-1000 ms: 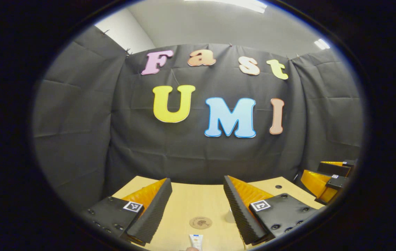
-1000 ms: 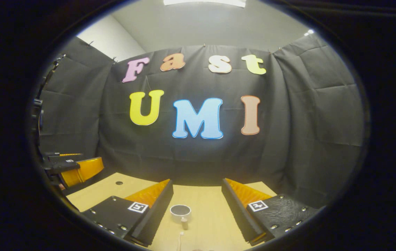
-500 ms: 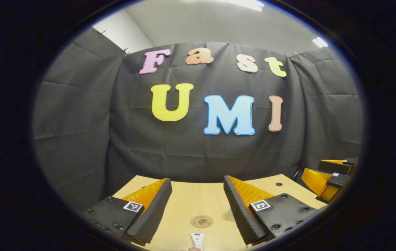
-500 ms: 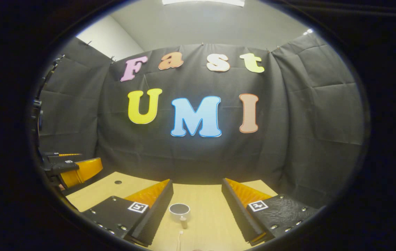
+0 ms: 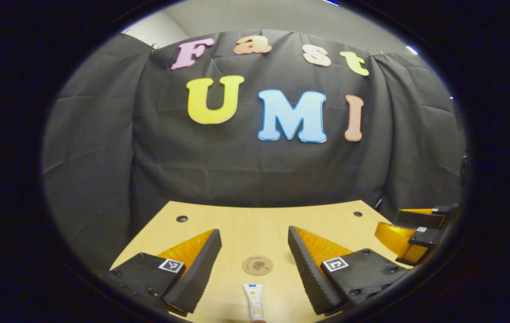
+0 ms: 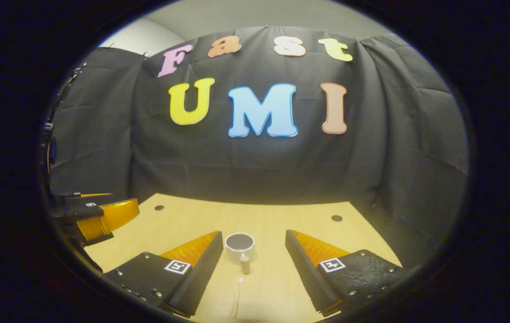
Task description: Put the toothbrush and toothpaste on the desktop into the cup, then pick up the cup and place it on the coaster on the desktop.
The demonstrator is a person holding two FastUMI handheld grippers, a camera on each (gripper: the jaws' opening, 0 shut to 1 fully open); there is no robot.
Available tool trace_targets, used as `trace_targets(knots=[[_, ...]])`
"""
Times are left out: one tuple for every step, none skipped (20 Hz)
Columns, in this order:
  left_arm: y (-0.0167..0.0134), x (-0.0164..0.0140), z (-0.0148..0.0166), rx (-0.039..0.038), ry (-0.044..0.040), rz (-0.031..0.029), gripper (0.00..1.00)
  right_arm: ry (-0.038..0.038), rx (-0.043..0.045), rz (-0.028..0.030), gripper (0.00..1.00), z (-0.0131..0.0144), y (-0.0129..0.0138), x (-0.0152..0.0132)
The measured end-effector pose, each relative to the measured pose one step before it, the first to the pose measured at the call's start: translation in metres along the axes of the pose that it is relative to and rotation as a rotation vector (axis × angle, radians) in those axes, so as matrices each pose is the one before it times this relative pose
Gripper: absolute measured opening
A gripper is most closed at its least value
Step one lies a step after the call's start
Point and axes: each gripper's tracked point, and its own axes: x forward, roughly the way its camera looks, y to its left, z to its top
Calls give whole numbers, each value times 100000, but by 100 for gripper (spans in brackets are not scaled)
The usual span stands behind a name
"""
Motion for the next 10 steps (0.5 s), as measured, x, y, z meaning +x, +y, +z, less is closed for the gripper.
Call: trace_targets(knots=[[-121, 533, -1513, -273, 4096, -936, 94, 5243, 779, 717, 89, -1434, 112, 482], [-49, 640, -1620, -493, 3931, -748, 94, 5083, 471, 644, 89, -1662, 20, 533], [67, 581, -1462, -598, 4091, -400, 94, 4752, 278, 72, 89, -1448, 69, 664], [209, 702, -1594, -645, 4418, -457, 96, 5142, 136, 351, 89, -1210, 162, 654], [265, 713, -1564, -546, 3825, -299, 96, 4138, 502, 443, 89, -992, 221, 646], [411, 695, -1519, 20, 3671, 301, 96, 4013, 462, 520, 89, -1489, 125, 542], [487, 856, -1427, 959, 3333, 813, 96, 2903, 406, 620, 89, -951, 112, 463], [275, 918, -1289, 1041, 3691, 585, 97, 2766, 130, 7, 89, -1049, -45, 668], [193, 708, -1572, 658, 4714, 90, 96, 2780, -178, 131, 89, -801, 37, 543], [-10, 857, -1514, 98, 4308, -325, 98, 2329, -296, -67, 89, -606, 120, 442]])
